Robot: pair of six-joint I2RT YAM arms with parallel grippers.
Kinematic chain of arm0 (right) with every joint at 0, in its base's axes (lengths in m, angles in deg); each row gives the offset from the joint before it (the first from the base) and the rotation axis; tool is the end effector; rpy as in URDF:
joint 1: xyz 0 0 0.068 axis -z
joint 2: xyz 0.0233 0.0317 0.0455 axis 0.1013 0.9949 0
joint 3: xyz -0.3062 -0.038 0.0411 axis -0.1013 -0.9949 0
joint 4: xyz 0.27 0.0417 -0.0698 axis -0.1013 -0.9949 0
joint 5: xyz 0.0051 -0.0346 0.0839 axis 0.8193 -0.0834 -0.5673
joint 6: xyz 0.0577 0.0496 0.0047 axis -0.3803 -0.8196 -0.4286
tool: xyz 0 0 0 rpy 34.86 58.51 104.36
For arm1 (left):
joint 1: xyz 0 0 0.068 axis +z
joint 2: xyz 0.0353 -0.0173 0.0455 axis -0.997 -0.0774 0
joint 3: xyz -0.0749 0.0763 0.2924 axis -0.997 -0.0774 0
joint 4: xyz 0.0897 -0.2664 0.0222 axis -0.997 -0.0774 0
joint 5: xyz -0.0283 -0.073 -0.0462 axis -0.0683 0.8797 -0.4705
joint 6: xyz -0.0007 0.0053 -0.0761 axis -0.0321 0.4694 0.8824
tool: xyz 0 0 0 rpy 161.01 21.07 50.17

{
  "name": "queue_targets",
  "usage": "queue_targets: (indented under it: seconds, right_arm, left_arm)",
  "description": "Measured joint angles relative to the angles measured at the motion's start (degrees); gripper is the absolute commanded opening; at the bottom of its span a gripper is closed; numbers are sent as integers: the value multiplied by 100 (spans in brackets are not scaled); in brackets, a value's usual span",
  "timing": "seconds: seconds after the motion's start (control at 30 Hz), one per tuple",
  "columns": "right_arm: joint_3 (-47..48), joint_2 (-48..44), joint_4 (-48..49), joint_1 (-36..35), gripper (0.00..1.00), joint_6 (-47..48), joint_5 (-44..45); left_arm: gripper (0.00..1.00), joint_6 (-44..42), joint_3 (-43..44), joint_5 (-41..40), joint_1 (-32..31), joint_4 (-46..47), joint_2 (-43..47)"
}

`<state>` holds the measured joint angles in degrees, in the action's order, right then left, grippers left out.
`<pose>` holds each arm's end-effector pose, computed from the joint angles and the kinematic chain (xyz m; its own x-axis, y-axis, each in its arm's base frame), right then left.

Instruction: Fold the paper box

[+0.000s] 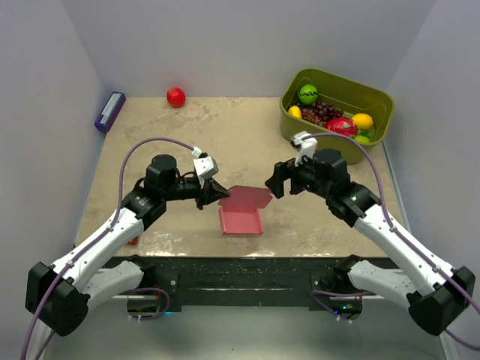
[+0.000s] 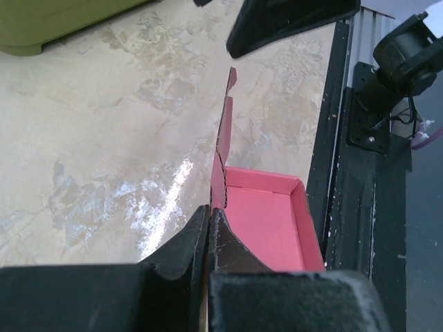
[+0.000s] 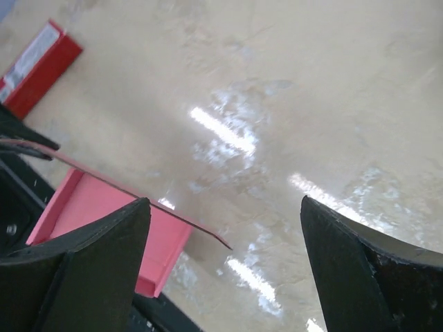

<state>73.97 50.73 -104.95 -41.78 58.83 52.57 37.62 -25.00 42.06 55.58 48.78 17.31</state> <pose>0.2030 0.1558 0.3514 -0.4836 -0.1044 -0.8691 -0.5755 0.7860 0.2258 0.1876 -0.1584 0.3105 -0.2595 0.1948 -0.9459 0.9294 0.3165 -0.1898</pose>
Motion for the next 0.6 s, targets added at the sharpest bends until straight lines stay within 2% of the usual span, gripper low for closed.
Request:
queue_targets:
  seconds: [0.13, 0.33, 0.47, 0.6]
  right_arm:
    - [-1088, -750, 1161, 673, 90, -358, -415]
    - [-2428, -1213, 2616, 796, 88, -647, -1239]
    - [-2815, -1281, 3119, 796, 85, -629, -1606]
    - [-2848, -1073, 3598, 796, 73, -529, -1899]
  left_arm:
    - [0, 74, 0, -81, 116, 72, 7]
    - [0, 114, 0, -87, 236, 125, 46]
    - [0, 179, -2, -11, 271, 216, 83]
    - [0, 195, -13, 127, 299, 361, 83]
